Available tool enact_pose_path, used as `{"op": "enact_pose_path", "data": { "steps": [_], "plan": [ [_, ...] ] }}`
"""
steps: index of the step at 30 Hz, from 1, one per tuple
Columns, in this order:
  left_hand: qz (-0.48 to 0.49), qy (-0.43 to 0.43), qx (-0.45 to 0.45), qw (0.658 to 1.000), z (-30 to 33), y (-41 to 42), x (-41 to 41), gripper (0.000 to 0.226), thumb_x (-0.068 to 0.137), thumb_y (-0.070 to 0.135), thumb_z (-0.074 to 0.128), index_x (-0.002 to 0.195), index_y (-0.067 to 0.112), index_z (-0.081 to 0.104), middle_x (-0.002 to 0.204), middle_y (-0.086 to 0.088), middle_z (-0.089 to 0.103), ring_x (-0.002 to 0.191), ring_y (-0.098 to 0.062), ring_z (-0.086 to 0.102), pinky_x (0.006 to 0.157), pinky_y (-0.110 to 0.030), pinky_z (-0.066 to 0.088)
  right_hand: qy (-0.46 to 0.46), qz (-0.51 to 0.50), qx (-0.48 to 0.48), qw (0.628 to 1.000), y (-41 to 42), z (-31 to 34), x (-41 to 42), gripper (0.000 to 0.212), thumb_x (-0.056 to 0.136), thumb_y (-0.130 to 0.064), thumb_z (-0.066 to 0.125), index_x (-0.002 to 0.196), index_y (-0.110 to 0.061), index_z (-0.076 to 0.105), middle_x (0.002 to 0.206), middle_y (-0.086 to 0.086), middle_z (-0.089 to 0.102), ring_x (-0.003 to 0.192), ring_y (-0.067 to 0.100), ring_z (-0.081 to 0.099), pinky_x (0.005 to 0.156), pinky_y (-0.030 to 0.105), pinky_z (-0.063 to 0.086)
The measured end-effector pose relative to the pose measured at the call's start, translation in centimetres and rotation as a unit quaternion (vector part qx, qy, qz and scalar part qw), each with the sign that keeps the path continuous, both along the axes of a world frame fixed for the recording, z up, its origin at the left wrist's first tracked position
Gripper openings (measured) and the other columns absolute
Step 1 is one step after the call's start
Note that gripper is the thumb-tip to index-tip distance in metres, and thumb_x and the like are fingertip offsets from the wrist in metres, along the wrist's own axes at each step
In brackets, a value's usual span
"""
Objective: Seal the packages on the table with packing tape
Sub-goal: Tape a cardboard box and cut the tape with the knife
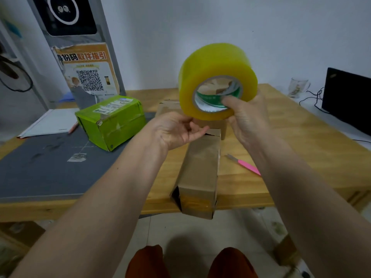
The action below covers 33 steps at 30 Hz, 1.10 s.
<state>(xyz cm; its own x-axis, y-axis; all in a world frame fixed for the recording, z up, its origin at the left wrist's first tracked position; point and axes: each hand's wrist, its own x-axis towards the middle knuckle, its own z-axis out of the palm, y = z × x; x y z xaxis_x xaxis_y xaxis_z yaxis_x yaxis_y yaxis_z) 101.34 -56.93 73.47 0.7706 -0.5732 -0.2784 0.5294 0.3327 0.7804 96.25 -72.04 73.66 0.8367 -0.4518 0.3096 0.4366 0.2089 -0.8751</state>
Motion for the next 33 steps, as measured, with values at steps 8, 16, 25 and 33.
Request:
{"op": "enact_pose_path", "data": {
  "steps": [8, 16, 25, 33],
  "plan": [
    [0.118, -0.015, 0.147, 0.982, -1.6, 0.9, 4.0, 0.024, 0.1, 0.004, 0.048, 0.077, 0.01, 0.049, 0.046, 0.001, 0.044, 0.037, -0.004, 0.03, 0.07, -0.026, 0.05, 0.115, -0.184, -0.08, 0.973, -4.5, -2.2, 0.9, 0.041, 0.078, 0.005, 0.063, 0.096, -0.032, 0.06, 0.09, -0.006, 0.068, 0.085, 0.014, 0.068, 0.086, 0.049, 0.057],
    [0.137, -0.09, 0.269, 0.949, -5.1, -2.4, 6.6, 0.029, 0.1, 0.014, 0.053, 0.071, 0.011, 0.054, 0.051, 0.003, 0.045, 0.039, -0.007, 0.033, 0.056, -0.027, 0.049, 0.164, -0.244, -0.123, 0.948, -6.5, -4.3, 1.3, 0.032, 0.08, -0.003, 0.061, 0.082, -0.033, 0.052, 0.079, -0.009, 0.059, 0.066, 0.005, 0.056, 0.058, 0.022, 0.046],
    [0.176, -0.135, 0.344, 0.912, -7.7, -4.2, 8.2, 0.016, 0.099, 0.013, 0.052, 0.103, 0.001, 0.061, 0.094, -0.009, 0.05, 0.061, -0.014, 0.04, 0.043, -0.023, 0.049, 0.213, -0.256, -0.127, 0.934, -7.3, -6.6, 1.4, 0.025, 0.079, -0.006, 0.061, 0.08, -0.029, 0.049, 0.08, -0.001, 0.053, 0.069, 0.015, 0.051, 0.059, 0.028, 0.043],
    [0.16, -0.122, 0.361, 0.911, -8.8, -4.5, 8.4, 0.045, 0.1, 0.02, 0.052, 0.136, -0.006, 0.048, 0.135, -0.026, 0.054, 0.127, -0.044, 0.047, 0.099, -0.05, 0.05, 0.216, -0.255, -0.134, 0.933, -7.3, -7.3, 1.3, 0.025, 0.08, -0.003, 0.061, 0.082, -0.025, 0.05, 0.081, 0.002, 0.053, 0.068, 0.016, 0.05, 0.059, 0.029, 0.043]
  ]
}}
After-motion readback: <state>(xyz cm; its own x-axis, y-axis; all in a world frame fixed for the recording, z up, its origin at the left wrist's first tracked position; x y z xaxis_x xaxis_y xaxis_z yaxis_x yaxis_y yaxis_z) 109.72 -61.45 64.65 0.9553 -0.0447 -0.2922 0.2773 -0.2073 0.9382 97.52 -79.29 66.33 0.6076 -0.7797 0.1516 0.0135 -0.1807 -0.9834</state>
